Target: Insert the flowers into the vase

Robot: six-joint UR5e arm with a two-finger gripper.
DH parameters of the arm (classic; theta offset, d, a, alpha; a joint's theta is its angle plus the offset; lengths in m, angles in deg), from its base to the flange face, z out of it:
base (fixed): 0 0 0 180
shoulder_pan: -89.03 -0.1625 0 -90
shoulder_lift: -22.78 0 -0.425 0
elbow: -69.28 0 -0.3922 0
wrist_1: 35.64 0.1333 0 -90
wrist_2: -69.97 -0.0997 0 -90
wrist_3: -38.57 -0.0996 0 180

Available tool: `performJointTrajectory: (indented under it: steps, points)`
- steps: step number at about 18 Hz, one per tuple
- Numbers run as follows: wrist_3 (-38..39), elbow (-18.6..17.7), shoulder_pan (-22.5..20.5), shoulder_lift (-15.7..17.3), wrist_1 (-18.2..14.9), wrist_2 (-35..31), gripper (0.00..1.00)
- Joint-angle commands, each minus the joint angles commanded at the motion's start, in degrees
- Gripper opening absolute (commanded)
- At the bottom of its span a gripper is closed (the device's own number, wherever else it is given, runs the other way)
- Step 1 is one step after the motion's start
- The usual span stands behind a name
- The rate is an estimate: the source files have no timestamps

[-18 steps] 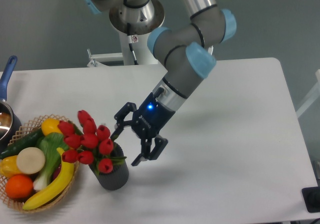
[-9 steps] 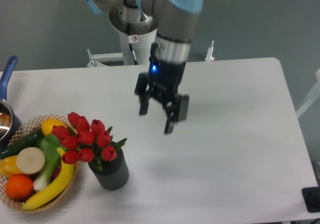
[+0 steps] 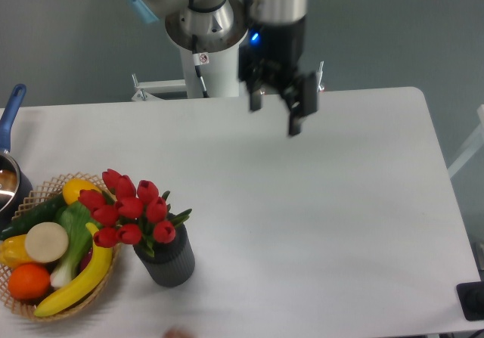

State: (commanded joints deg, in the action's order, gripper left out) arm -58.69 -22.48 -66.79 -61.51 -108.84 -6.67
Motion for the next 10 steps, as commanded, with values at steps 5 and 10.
performJointTrajectory:
  steps: [5, 10]
  points:
    - [-6.3, -0.4, -4.1, 1.3, -1.2, 0.1, 1.00]
    - [-6.3, -0.9, -4.7, 1.8, -1.3, 0.0, 1.00]
